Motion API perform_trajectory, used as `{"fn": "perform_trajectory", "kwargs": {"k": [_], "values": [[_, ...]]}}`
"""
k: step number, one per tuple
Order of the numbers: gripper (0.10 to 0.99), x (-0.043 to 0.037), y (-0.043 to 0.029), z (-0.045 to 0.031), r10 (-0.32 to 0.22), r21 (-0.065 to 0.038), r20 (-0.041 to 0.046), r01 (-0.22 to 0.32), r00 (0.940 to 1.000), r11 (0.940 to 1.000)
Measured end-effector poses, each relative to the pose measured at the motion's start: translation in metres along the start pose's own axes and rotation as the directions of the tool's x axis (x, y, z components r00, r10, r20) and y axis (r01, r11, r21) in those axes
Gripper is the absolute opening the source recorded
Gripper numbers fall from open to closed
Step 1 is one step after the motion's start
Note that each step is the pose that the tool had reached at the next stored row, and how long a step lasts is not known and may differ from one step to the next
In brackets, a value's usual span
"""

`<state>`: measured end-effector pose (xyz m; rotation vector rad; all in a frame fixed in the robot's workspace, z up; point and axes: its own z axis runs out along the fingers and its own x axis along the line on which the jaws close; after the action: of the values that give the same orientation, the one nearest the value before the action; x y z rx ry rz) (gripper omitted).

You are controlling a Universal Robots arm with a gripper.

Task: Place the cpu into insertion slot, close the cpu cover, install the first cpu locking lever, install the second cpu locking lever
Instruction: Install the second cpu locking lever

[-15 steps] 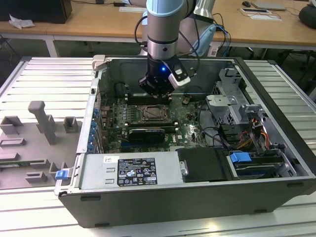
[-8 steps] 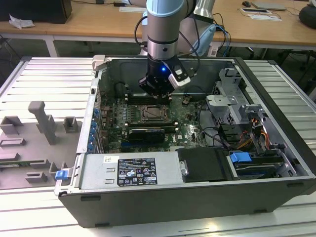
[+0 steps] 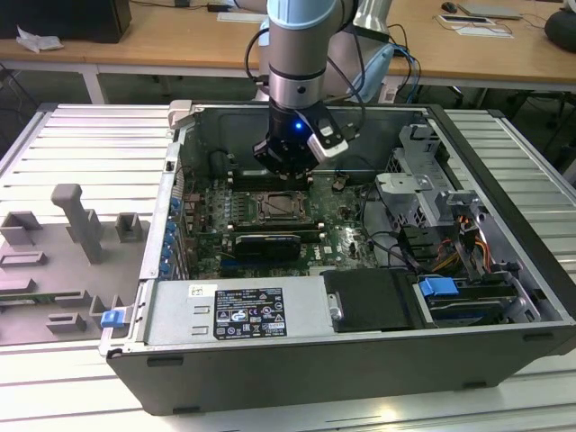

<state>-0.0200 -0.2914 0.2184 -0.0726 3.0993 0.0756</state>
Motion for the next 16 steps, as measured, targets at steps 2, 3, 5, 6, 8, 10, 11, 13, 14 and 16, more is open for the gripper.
{"fn": "perform_trajectory", "kwargs": {"k": [2, 3, 5, 6, 8, 10, 11, 13, 14, 16], "values": [[0.110, -0.0002, 0.0003, -0.0054, 0.000, 0.000, 0.0001, 0.000, 1.0000, 1.0000], [0.110, -0.0005, 0.0006, -0.0115, 0.000, 0.000, 0.0000, 0.000, 1.0000, 1.0000], [0.110, -0.0009, 0.0010, -0.0209, 0.000, 0.000, -0.0001, 0.000, 1.0000, 1.0000], [0.110, -0.0009, 0.0009, -0.0217, 0.000, 0.000, -0.0001, 0.000, 1.0000, 1.0000], [0.110, -0.0007, -0.0019, -0.0219, 0.000, 0.000, -0.0001, 0.000, 1.0000, 1.0000], [0.110, -0.0006, -0.0047, -0.0220, 0.000, 0.000, -0.0001, 0.000, 1.0000, 1.0000], [0.110, -0.0005, -0.0062, -0.0221, 0.000, 0.000, -0.0001, 0.000, 1.0000, 1.0000], [0.110, -0.0004, -0.0088, -0.0222, 0.000, 0.000, -0.0001, 0.000, 1.0000, 1.0000], [0.110, -0.0003, -0.0100, -0.0223, 0.000, 0.000, -0.0001, 0.000, 1.0000, 1.0000], [0.110, -0.0003, -0.0110, -0.0223, 0.000, 0.000, -0.0001, 0.000, 1.0000, 1.0000]]}}
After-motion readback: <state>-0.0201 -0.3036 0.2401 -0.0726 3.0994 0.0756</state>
